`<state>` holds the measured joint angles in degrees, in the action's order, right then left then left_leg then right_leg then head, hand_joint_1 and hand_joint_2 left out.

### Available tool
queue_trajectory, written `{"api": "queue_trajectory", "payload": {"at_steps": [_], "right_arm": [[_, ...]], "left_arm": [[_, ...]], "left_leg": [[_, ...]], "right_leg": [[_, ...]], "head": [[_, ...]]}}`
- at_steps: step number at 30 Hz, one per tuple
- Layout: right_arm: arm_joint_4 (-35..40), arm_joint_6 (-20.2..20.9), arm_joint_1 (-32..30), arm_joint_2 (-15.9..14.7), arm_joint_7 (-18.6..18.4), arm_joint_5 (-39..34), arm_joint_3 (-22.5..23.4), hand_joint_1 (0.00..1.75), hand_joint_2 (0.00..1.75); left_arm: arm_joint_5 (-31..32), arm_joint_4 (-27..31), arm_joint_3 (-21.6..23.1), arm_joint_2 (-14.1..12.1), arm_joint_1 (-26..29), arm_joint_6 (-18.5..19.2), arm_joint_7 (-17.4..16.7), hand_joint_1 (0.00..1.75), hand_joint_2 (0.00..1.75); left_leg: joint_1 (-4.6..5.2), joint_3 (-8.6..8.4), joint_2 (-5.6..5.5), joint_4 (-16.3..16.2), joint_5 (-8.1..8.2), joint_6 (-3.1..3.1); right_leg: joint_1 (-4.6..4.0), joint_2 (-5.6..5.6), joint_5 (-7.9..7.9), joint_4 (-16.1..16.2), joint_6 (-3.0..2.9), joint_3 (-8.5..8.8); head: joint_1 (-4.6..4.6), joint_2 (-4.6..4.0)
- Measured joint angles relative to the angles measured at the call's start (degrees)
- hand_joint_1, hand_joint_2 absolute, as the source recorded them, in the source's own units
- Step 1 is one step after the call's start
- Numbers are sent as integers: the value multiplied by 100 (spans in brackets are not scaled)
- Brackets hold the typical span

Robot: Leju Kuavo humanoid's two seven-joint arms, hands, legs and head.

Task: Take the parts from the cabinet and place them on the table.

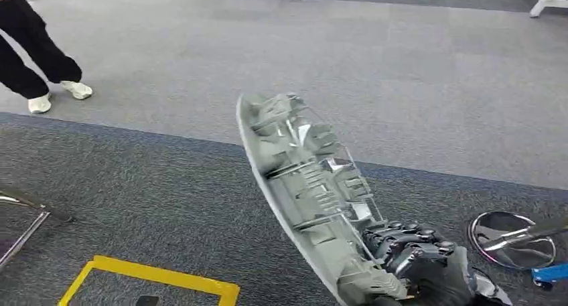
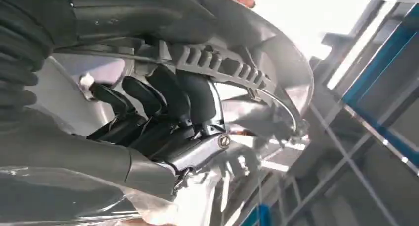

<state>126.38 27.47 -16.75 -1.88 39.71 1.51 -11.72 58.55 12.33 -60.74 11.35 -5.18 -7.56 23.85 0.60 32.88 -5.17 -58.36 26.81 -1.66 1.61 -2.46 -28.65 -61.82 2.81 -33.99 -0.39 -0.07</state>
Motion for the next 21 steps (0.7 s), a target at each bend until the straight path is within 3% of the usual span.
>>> {"api": "queue_trajectory", "payload": {"at_steps": [1, 2, 5, 6, 7, 8, 10, 11, 12, 14, 15, 16, 17, 20, 21], "right_arm": [[-30, -9, 39, -9, -4, 9, -52, 175, 175], [-37, -17, 51, -11, 2, 11, -91, 175, 175], [-74, -88, 136, -20, -2, 31, -181, 175, 175], [-81, -112, 176, -20, -2, 39, -232, 175, 175], [-87, -133, 187, -22, -4, 55, -269, 175, 175], [-94, -153, 186, -22, 0, 50, -295, 175, 175], [-120, -208, 214, -35, -2, 57, -356, 175, 175], [-135, -231, 236, -48, -2, 57, -382, 175, 175], [-149, -265, 252, -61, -4, 61, -398, 175, 175], [-159, -295, 279, -87, -2, 55, -404, 175, 175], [-159, -295, 301, -103, -2, 48, -413, 175, 175], [-159, -293, 315, -116, -2, 46, -426, 175, 175], [-164, -293, 316, -122, 0, 46, -435, 175, 175], [-190, -291, 388, -157, -2, 88, -483, 175, 175], [-199, -295, 405, -159, -2, 109, -503, 175, 175]], "left_arm": [[-17, 0, -4, -11, -11, 0, 0, 0, 175], [-22, 0, -4, -15, -19, 0, 0, 0, 175], [-39, 0, -15, -35, 37, -2, -24, 0, 175], [-39, 0, -17, -55, 52, -4, -57, 0, 175], [-46, 0, -17, -55, 51, -7, -94, 0, 175], [-50, 0, -20, -55, 37, -9, -133, 0, 175], [-46, 0, -20, -55, 26, -9, -190, 0, 175], [-44, -2, -20, -55, 36, -9, -210, 0, 175], [-44, -2, -20, -55, 55, -7, -210, 0, 175], [-44, -2, -22, -55, 74, -2, -192, 0, 175], [-44, -2, -22, -55, 71, 4, -171, 0, 175], [-46, -2, -22, -55, 65, 9, -144, 0, 175], [-48, -2, -24, -57, 45, 22, -116, 0, 175], [-68, -2, -31, -59, 54, 35, -81, 0, 175], [-74, -2, -35, -59, 62, 35, -81, 0, 175]], "left_leg": [[25, 49, -67, -66, 34, 53], [8, 106, -148, -116, 39, 67], [-25, 163, -320, -96, -9, 144], [-29, 159, -231, -114, 59, 153], [-17, 238, 108, -322, 181, 192], [-31, 417, 297, -684, 366, 227], [-58, 867, 443, -1593, 732, 273], [-65, 1003, 450, -1851, 775, 283], [-66, 994, 450, -1821, 686, 281], [-53, 645, 489, -1091, 202, 226], [-29, 392, 596, -584, -44, 178], [37, 213, 875, -235, -78, 112], [94, 171, 937, -124, -24, 77], [110, 195, 770, -98, -12, 36], [29, 96, 701, 17, -64, 2]], "right_leg": [[23, -305, -125, 141, 19, 64], [29, -281, -138, 174, -41, 131], [-9, -93, -117, 174, -141, 129], [15, -2, -106, 198, -183, 152], [7, 67, -115, 212, -223, 174], [-5, 161, -126, 218, -247, 183], [-32, 348, -150, 218, -275, 191], [-40, 433, -162, 217, -282, 199], [-47, 503, -177, 217, -284, 215], [-63, 638, -215, 218, -279, 269], [-69, 700, -239, 220, -276, 306], [-71, 753, -261, 234, -262, 325], [-110, 806, -292, 221, -212, 338], [-97, 995, -306, 289, -147, 408], [-85, 939, -357, 278, -101, 412]], "head": [[13, 0], [2, 0], [9, 0], [13, 0], [-40, 0], [-46, 0], [-46, 0], [-44, 0], [-46, 0], [-44, 0], [-46, 0], [-42, 0], [-53, 0], [-48, 0], [-52, 0]]}}
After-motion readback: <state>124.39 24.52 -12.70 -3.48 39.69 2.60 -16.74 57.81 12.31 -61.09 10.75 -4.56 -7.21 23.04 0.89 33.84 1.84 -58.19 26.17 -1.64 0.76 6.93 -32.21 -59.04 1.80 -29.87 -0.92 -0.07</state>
